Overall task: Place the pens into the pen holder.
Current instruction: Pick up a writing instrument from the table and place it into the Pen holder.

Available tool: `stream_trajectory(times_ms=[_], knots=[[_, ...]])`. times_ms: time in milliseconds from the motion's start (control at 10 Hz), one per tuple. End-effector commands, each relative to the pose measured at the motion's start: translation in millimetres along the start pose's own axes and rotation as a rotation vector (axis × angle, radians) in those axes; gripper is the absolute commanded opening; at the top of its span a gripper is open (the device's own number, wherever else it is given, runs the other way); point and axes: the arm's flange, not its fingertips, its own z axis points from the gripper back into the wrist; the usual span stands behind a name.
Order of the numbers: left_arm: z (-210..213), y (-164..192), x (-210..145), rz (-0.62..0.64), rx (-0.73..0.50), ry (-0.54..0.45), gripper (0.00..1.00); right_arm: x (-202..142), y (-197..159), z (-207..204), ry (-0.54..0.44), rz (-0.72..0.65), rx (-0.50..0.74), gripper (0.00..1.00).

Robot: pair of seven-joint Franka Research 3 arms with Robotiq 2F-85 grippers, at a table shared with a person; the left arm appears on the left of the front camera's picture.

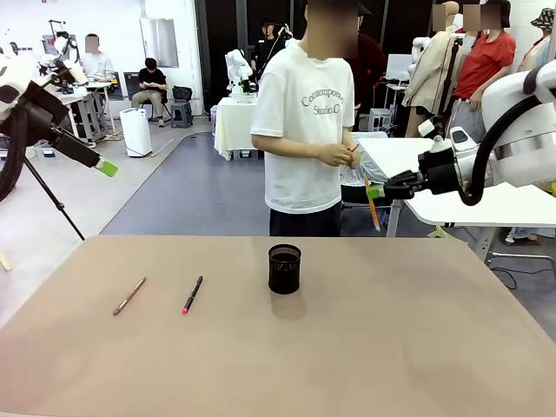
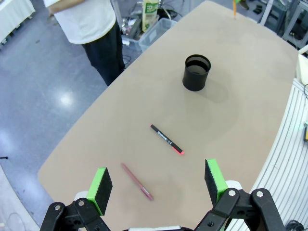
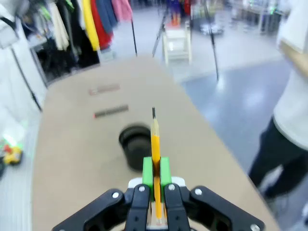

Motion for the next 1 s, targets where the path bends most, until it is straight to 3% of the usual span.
stream_trajectory(times_ms=[0,400,700,900], knots=[[2.3,0.2,-0.1,-0.004,-0.009,-0.007,1.00,-7.4,-17.1,-11.5,-0.150,0.067,0.103,0.00],[2.3,0.2,-0.1,-0.004,-0.009,-0.007,1.00,-4.0,-13.4,-12.6,-0.184,0.086,0.136,0.00],[2.3,0.2,-0.1,-0.004,-0.009,-0.007,1.00,10.4,14.5,35.7,-0.219,0.139,0.102,0.00],[2.3,0.2,-0.1,-0.004,-0.009,-0.007,1.00,15.1,36.5,66.5,-0.222,0.089,0.064,0.00]])
